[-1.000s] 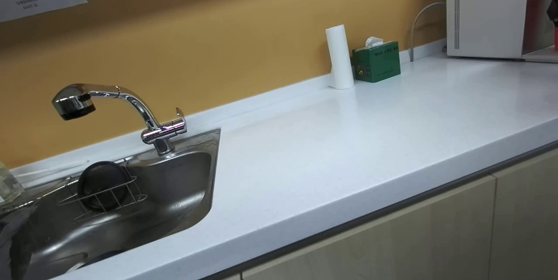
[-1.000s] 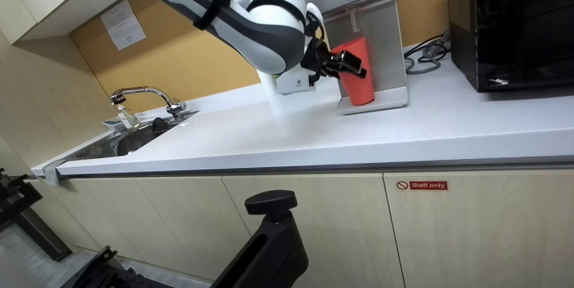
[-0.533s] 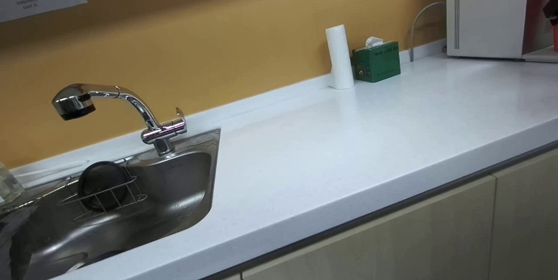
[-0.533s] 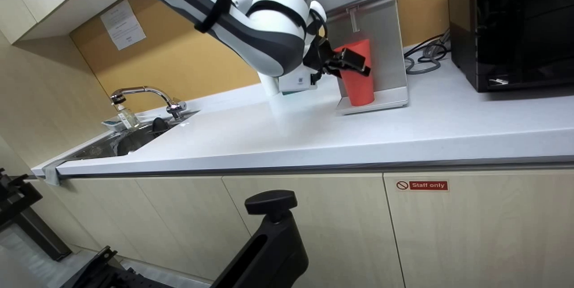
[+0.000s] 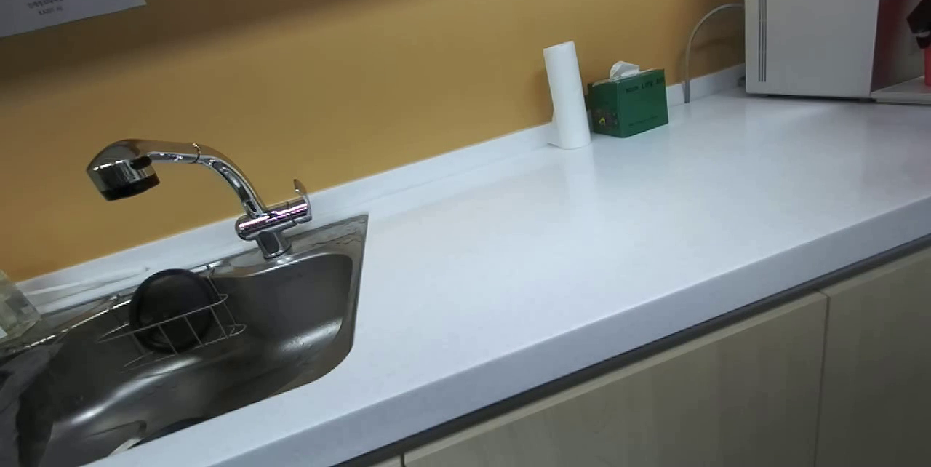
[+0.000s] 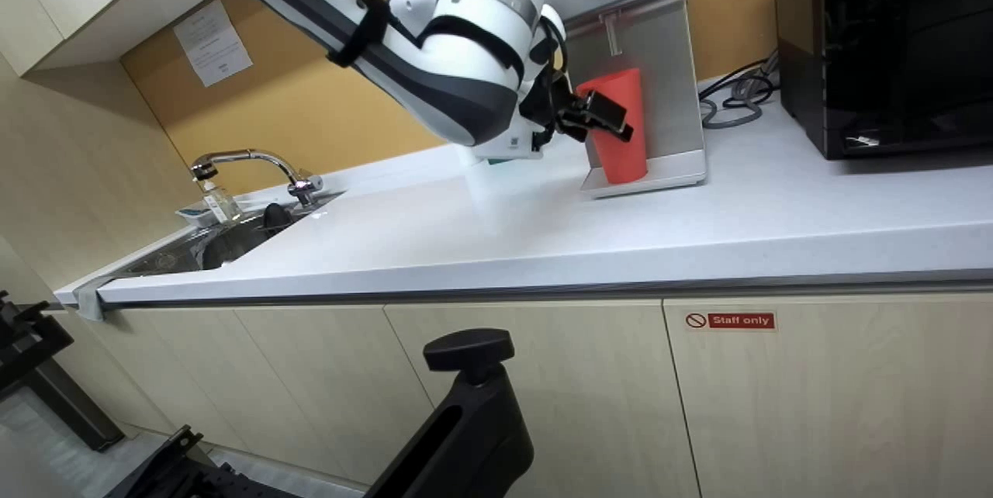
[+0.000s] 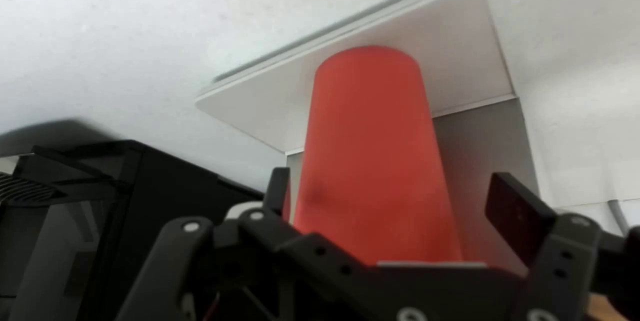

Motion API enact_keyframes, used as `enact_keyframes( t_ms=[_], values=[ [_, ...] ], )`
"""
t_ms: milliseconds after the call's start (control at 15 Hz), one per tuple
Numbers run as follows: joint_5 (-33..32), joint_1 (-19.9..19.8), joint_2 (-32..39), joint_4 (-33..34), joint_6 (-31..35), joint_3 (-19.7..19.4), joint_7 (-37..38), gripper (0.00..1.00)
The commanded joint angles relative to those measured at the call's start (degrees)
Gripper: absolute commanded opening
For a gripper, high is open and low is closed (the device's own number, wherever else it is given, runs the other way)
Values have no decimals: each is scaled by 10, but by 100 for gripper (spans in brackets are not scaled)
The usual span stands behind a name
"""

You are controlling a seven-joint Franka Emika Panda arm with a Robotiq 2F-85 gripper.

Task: Put the cup on the dispenser

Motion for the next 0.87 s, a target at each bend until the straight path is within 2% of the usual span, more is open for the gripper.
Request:
enact_keyframes(
  t_ms=[0, 400, 533, 600, 733, 800],
  values=[
    [65, -6, -48, -84, 37, -4, -82, 100],
    [151, -5, -166, -224, -15, 10, -184, 100],
    [194, -11, -203, -267, -1, 19, -239, 100],
    [246, 58, -218, -293, 28, -52, -294, 100],
    [319, 87, -222, -332, 73, -83, -378, 100],
    [322, 36, -200, -344, 108, -35, -398, 100]
  ],
)
